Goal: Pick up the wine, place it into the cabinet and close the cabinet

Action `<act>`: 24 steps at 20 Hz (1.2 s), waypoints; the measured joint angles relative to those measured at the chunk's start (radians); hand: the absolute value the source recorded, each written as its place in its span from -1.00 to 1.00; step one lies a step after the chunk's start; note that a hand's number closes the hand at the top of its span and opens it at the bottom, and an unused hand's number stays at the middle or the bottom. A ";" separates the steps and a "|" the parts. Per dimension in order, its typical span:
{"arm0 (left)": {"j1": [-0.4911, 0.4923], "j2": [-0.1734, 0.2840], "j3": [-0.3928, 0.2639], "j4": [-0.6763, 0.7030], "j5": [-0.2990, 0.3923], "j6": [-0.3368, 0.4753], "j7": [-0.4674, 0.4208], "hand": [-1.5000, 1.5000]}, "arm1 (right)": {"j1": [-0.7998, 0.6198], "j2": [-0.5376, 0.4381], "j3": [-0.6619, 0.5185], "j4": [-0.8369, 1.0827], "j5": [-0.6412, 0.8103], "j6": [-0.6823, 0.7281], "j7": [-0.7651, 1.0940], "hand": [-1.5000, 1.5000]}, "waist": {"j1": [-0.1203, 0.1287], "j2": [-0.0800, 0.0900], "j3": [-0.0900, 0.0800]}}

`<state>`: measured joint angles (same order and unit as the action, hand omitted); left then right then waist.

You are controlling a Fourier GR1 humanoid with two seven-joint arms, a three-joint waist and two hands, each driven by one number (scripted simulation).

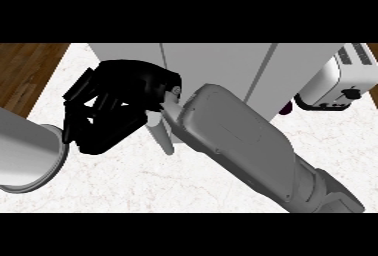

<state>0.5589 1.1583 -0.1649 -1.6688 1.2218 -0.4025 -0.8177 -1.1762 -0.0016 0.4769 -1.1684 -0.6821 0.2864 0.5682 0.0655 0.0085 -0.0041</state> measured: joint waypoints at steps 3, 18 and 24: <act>0.009 -0.009 0.019 0.005 -0.002 -0.017 0.020 -1.00 | -0.023 0.000 -0.027 0.098 -0.048 0.069 -0.014 1.00 | -0.004 0.000 0.000; 0.022 -0.076 0.109 0.015 -0.025 -0.048 0.102 -1.00 | -0.093 0.003 -0.103 0.362 -0.137 0.272 -0.158 1.00 | -0.009 -0.018 -0.011; 0.015 -0.095 0.129 0.015 -0.043 -0.052 0.118 -1.00 | -0.090 0.000 -0.110 0.392 -0.080 0.262 -0.240 1.00 | 0.000 -0.027 -0.015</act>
<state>0.5738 1.0629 -0.0360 -1.6537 1.1784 -0.4547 -0.6994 -1.2660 -0.0012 0.3665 -0.7763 -0.7620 0.5484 0.3286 0.0657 -0.0187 -0.0195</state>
